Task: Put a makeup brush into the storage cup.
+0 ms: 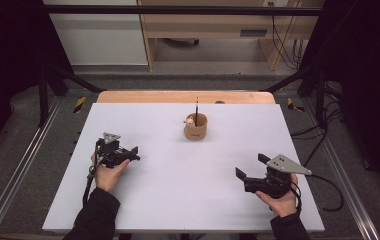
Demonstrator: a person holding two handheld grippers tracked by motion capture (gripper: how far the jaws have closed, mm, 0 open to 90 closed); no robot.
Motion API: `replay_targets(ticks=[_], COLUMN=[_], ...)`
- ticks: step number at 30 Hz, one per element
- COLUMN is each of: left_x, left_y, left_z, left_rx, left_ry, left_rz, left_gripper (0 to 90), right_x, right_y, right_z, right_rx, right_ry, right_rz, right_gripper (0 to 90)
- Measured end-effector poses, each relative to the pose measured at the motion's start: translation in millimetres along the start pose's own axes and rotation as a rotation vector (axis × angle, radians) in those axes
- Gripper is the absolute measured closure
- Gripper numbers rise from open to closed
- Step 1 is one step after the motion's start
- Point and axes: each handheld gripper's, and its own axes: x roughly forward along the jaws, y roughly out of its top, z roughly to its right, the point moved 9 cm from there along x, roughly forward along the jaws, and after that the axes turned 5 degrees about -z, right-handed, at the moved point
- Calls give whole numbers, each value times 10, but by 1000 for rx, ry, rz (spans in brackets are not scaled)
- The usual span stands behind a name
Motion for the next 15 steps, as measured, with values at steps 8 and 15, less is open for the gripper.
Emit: replay_targets(ticks=[8,15], left_x=[107,127], left_y=[-58,-83], left_z=[-18,-27], left_rx=[-21,-37], left_ry=[30,34], left_rz=[-44,-63], left_gripper=[250,268], right_x=[-4,-7], right_y=[-1,-4], right_z=[5,0], right_rx=[0,1], right_ry=[3,7], right_rz=[2,-1], right_gripper=[73,76])
